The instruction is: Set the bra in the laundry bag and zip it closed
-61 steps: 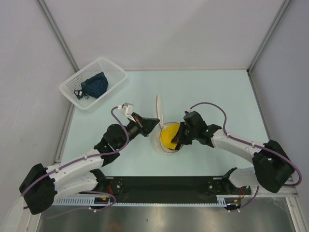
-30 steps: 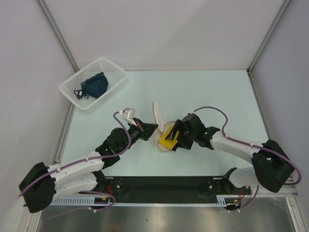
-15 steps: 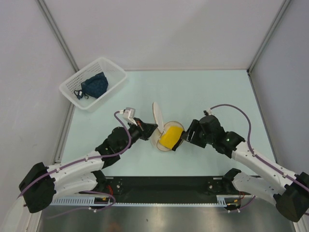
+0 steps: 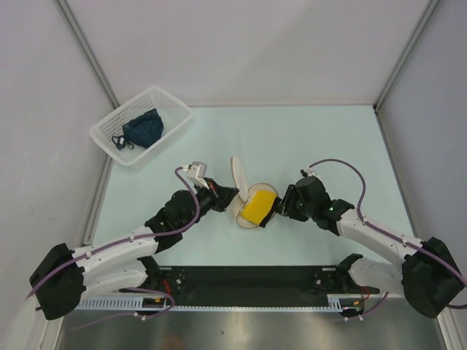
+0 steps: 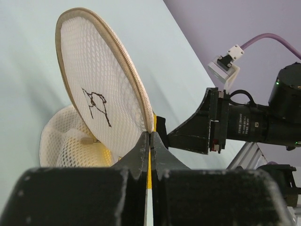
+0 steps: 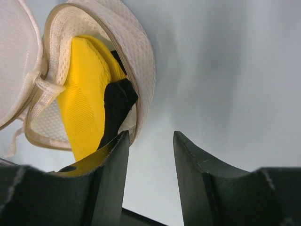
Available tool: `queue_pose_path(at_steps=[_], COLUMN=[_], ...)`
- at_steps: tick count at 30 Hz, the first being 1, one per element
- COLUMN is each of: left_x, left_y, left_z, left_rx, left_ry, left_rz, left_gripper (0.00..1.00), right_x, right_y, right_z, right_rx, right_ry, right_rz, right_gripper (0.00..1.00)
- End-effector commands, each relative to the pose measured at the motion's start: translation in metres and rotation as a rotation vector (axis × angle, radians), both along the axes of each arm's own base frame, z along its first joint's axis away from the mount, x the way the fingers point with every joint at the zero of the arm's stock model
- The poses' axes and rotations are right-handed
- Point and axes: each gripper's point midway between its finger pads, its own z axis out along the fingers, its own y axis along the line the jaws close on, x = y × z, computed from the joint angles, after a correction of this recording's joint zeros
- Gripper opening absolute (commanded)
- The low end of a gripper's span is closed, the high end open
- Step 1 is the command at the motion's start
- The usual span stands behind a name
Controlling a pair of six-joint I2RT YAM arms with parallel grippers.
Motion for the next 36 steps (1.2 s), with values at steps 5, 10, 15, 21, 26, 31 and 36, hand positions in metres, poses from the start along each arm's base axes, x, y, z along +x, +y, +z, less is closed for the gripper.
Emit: queue_pose_path(at_steps=[5,10,15,21,26,31,36], left_x=[0.005,0.013,0.027,0.033,0.015,-0.011,-0.022], left_y=[-0.002,0.01,0.043,0.074,0.042,-0.038,-0.101], left_z=[0.019,-0.001,-0.019,0.013,0.039,0.016,-0.043], left_rx=[-0.043,-0.041,0.072,0.172,0.146,0.073,0.078], left_ry=[-0.011,0.109,0.158,0.064,0.015,0.149,0.316], left_rz=[0.012,0.021,0.13,0.265,0.205,-0.111,-0.342], left_gripper=[0.0,0.0,0.48,0.76,0.63,0.3,0.18], right_x=[0.025,0.031,0.027,0.024,0.024,0.02,0.019], right_y=[0.016,0.02,0.017,0.02,0.02,0.024,0.023], right_z=[-0.003,-0.007,-0.008,0.005,0.016,0.028,0.034], right_rx=[0.021,0.014,0.013,0.04,0.039,0.076,0.075], right_ry=[-0.074,-0.066,-0.028,-0.009,-0.006,-0.002,-0.003], right_rz=[0.029,0.032,0.004,-0.01,-0.011,-0.001,-0.007], right_gripper=[0.47,0.04,0.0,0.0,0.0,0.0,0.0])
